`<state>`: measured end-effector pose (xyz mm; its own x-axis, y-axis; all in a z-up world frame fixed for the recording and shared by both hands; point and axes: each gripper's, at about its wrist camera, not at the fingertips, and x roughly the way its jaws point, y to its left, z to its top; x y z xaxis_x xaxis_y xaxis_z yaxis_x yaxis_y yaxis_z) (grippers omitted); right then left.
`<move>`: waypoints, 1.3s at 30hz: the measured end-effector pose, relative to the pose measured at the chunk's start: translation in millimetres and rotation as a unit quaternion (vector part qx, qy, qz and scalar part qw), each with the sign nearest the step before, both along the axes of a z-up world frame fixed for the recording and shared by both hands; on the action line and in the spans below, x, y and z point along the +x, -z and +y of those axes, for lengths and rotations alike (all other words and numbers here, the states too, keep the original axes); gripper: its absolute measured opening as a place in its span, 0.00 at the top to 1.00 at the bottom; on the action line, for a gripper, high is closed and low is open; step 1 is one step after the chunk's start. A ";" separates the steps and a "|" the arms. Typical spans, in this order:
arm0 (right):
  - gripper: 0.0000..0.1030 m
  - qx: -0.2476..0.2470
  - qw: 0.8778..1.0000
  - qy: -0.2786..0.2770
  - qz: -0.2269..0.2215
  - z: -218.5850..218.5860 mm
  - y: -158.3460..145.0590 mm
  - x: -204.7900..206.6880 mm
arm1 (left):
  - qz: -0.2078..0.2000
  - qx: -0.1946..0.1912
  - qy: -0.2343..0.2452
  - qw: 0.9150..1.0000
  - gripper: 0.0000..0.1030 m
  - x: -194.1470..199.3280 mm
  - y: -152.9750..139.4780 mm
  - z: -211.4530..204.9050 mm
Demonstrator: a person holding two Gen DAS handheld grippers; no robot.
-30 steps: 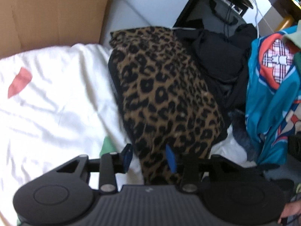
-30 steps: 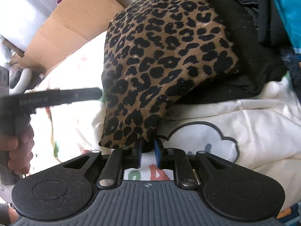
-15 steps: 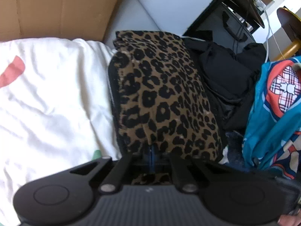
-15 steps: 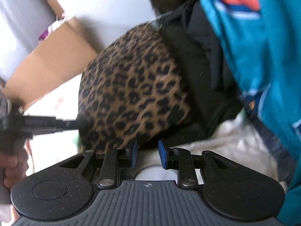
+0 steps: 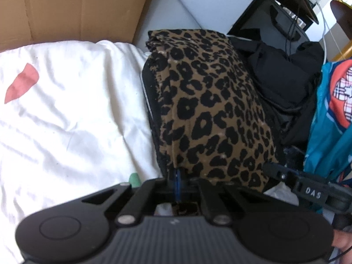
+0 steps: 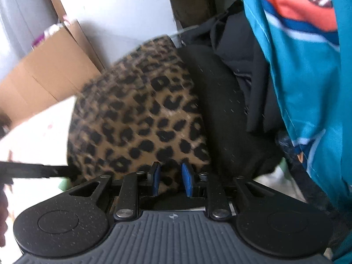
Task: Fold clothes
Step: 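Open both tools to release the folded skirt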
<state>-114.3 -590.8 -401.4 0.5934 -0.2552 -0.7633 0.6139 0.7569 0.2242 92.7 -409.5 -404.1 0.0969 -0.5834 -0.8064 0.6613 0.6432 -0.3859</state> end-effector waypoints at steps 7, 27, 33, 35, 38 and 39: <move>0.72 0.016 1.000 0.008 0.004 2.0 1.7 -8.5 | 0.003 0.050 0.008 0.999 0.99 3.4 -0.3 3.1; 0.22 0.069 0.996 0.001 0.051 6.3 -94.5 4.6 | -0.033 0.118 -0.005 0.992 0.18 9.6 -131.2 40.0; 0.14 0.076 0.996 0.019 0.051 9.3 -137.5 -1.8 | -0.039 0.118 -0.042 0.991 0.09 9.4 -186.2 62.7; 0.12 0.079 0.996 0.017 0.047 11.2 -153.4 -4.0 | -0.039 0.116 -0.044 0.991 0.06 9.7 -202.0 67.6; 0.10 0.093 0.995 0.020 0.040 10.7 -173.5 -7.6 | -0.031 0.111 -0.050 0.992 0.04 9.3 -223.2 78.0; 0.10 0.096 0.994 0.023 0.041 10.6 -179.8 -8.4 | -0.030 0.109 -0.050 0.992 0.03 8.6 -230.4 81.8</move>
